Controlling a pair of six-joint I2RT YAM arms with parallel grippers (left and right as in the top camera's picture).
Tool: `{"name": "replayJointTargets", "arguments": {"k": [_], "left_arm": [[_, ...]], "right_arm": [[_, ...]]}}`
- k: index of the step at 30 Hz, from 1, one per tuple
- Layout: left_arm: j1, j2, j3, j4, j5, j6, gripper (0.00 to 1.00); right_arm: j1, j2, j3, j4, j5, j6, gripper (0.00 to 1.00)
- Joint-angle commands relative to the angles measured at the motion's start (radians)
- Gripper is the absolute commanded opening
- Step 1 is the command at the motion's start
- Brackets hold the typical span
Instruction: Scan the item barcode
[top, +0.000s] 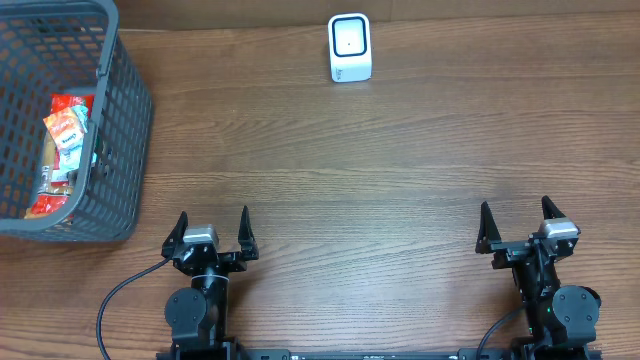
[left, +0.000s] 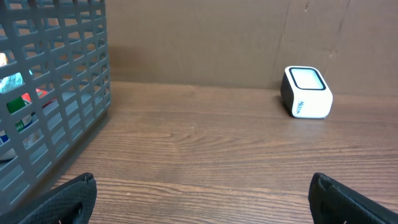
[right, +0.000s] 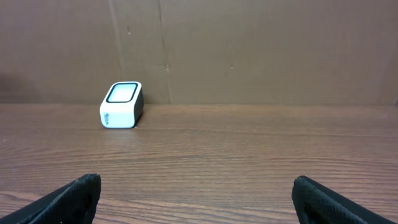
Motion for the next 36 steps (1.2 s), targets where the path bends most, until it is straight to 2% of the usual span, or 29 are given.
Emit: {"name": "replayJointTargets", "arguments": {"k": [1, 24, 27, 32, 34, 36], "left_arm": [[-0.006, -0.011, -0.004, -0.001, -0.008, -0.009, 1.0], [-0.006, -0.011, -0.004, -0.002, -0.003, -0.011, 1.0], [-0.006, 0.003, -0.003, 0.004, 0.012, -0.06, 1.0], [-0.006, 0.006, 0.0, -0.002, 0.052, -0.059, 1.0], [-0.006, 0.006, 0.025, -0.04, 0.105, -0.06, 1.0], [-0.006, 0.011, 0.116, -0.217, 0.106, -0.064, 1.0]], "right_arm": [[-0.004, -0.011, -0.01, 0.002, 0.013, -0.001, 1.0], [-0.004, -0.011, -0.01, 0.002, 0.013, -0.001, 1.0], [-0.004, -0.011, -0.01, 0.002, 0.013, -0.001, 1.0], [-0.004, -0.011, -0.01, 0.002, 0.013, -0.001, 1.0], [-0.004, -0.011, -0.01, 0.002, 0.013, -0.001, 1.0], [-0.004, -0.011, -0.01, 0.002, 0.013, -0.001, 1.0]]}}
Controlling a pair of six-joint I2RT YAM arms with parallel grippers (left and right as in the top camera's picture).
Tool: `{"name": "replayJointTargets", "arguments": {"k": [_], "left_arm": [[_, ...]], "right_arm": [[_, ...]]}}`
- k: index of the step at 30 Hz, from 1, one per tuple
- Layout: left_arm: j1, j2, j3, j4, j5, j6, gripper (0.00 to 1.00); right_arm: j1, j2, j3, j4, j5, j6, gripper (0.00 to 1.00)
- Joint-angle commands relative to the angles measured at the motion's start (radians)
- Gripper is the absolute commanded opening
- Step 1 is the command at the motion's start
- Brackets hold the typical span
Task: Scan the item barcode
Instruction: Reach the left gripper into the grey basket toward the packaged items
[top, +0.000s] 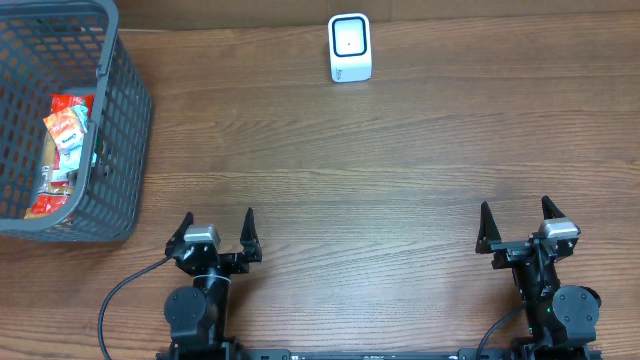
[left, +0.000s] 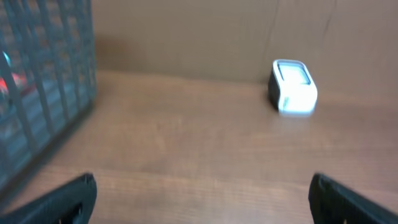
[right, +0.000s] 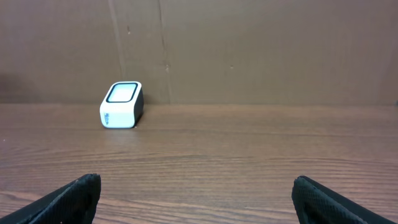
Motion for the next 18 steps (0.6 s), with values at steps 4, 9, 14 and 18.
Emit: {"name": "replayJointTargets", "arguments": {"k": [4, 9, 14, 18], "left_arm": [[-0.006, 0.044, 0.238, -0.339, 0.067, -0.104, 1.0], [-0.006, 0.198, 0.518, -0.544, 0.155, -0.142, 1.0], [-0.006, 0.446, 0.824, -0.742, 0.148, -0.106, 1.0], [-0.006, 0.721, 1.175, -1.02, 0.114, -0.059, 1.0]], "right_arm": [[-0.004, -0.011, -0.01, 0.001, 0.013, -0.001, 1.0], [-0.004, -0.011, -0.01, 0.001, 0.013, -0.001, 1.0], [-0.004, -0.011, -0.01, 0.001, 0.013, -0.001, 1.0], [-0.004, -0.011, -0.01, 0.001, 0.013, -0.001, 1.0]]}}
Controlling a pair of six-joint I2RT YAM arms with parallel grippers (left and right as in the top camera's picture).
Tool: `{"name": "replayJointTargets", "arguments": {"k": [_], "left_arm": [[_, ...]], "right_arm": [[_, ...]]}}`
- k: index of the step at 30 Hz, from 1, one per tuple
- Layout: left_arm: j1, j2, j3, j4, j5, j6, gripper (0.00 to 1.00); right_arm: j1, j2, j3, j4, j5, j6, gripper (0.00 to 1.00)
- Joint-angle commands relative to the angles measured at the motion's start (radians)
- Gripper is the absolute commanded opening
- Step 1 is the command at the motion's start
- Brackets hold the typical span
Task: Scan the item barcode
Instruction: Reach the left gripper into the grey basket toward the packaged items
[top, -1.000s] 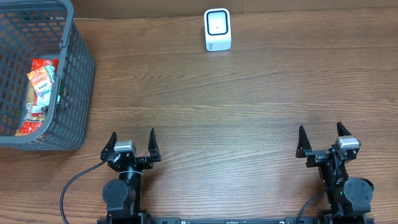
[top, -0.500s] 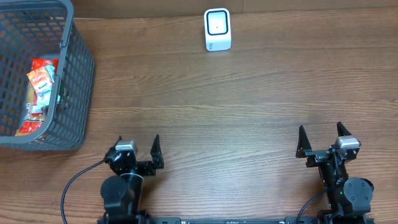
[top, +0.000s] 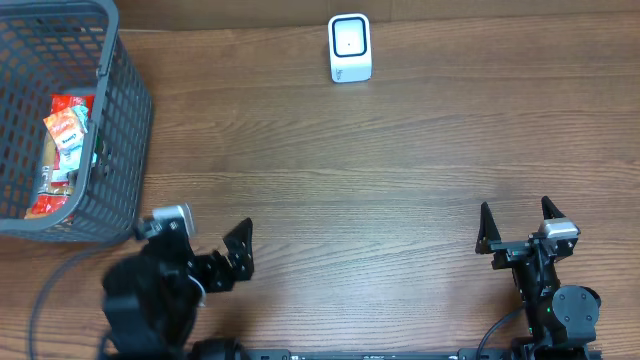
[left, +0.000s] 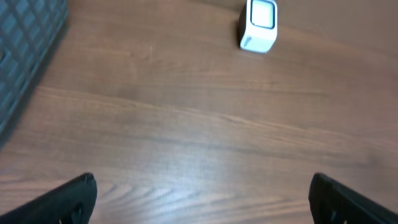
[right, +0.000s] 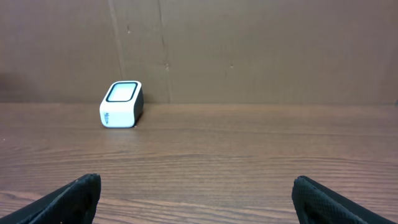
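Note:
The white barcode scanner (top: 350, 47) stands at the back of the wooden table, also seen as the scanner (left: 259, 25) and the scanner (right: 122, 104). Red and orange snack packets (top: 65, 135) lie in the grey basket (top: 130, 130) at the far left. My left gripper (top: 200, 248) is lifted off the table near the basket's front corner, open and empty, looking down at the wood; its fingers (left: 74, 200) show at the frame's bottom corners. My right gripper (top: 516, 212) rests low at the front right, open, with nothing between its fingers (right: 68, 202).
The basket's wall (left: 25, 37) shows at the left edge of the left wrist view. A brown board (right: 249, 50) backs the table behind the scanner. Bare wood (top: 380, 180) lies between the grippers and the scanner.
My left arm has risen and shifted left toward the basket, its camera now tilted down onto the table. Its gripper stays open. The right arm has not moved.
Both grippers first rested open at the front edge, facing the scanner. Then the left arm had turned slightly right, its view blurred. Now it is raised by the basket's corner, while the right arm, the scanner and the packets stay as they were.

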Motion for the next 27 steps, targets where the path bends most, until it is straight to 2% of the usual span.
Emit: {"name": "replayJointTargets", "arguments": {"k": [1, 5, 10, 13, 16, 18, 27], "left_arm": [[-0.006, 0.244, 0.315, -0.187, -0.018, 0.058, 1.0], [-0.006, 0.506, 0.653, -0.441, -0.029, 0.064, 1.0], [-0.006, 0.722, 0.906, -0.513, -0.031, 0.069, 1.0], [-0.006, 0.792, 0.966, -0.479, -0.074, 0.055, 1.0], [0.009, 0.852, 1.02, -0.434, -0.186, -0.008, 1.0], [0.039, 0.889, 1.062, -0.407, -0.229, -0.003, 1.0], [0.289, 1.002, 1.215, -0.219, -0.211, -0.004, 1.0]], "right_arm": [[-0.004, -0.01, -0.01, 0.006, 0.012, -0.001, 1.0], [-0.004, -0.01, -0.01, 0.006, 0.012, -0.001, 1.0], [-0.004, -0.01, -0.01, 0.006, 0.012, -0.001, 1.0], [-0.004, -0.01, -0.01, 0.006, 0.012, -0.001, 1.0], [-0.004, -0.01, -0.01, 0.006, 0.012, -0.001, 1.0], [-0.004, -0.01, -0.01, 0.006, 0.012, -0.001, 1.0], [-0.004, -0.01, -0.01, 0.006, 0.012, -0.001, 1.0]]}}
